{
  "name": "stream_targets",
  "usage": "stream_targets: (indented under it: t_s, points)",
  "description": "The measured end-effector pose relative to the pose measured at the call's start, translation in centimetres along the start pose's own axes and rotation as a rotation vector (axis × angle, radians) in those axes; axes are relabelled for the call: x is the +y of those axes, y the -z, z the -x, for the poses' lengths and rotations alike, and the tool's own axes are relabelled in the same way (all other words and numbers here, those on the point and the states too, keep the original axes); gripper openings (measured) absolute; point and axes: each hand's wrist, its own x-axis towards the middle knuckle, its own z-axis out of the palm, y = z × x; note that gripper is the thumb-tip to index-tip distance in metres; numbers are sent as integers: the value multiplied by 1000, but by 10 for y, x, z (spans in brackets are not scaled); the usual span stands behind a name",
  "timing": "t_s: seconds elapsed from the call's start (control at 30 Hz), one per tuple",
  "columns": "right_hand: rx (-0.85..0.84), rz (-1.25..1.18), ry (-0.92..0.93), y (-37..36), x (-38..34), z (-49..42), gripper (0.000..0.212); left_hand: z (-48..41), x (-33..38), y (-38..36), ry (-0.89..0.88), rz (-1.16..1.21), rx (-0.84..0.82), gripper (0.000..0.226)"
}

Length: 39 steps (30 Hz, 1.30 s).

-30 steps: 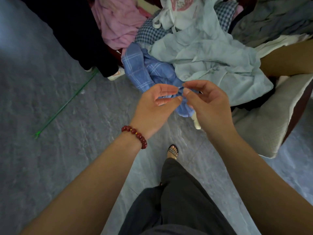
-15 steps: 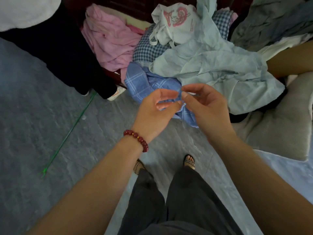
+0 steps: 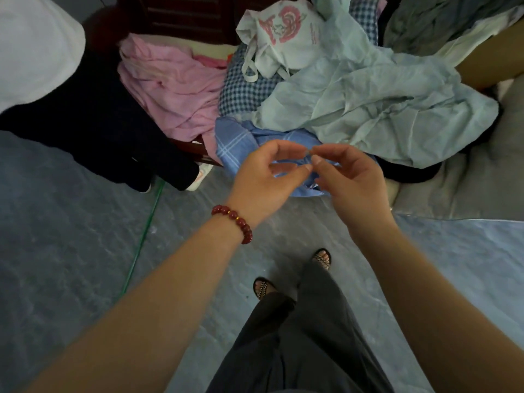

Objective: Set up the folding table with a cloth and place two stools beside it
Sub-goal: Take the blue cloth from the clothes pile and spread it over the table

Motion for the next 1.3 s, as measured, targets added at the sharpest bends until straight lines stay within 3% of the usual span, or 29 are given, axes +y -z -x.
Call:
stream_targets:
  t_s: [0.2, 0.57, 1.3]
  points:
    - [55, 0, 11, -1, 3, -25, 10, -31, -5, 8, 12, -45, -106, 30]
    - [94, -6, -15, -5, 17, -96, 6, -106, -16, 10, -48, -15, -132, 28]
    - [280, 211, -150, -29, 151, -200, 7, -244, -171, 18, -37, -157, -365, 41]
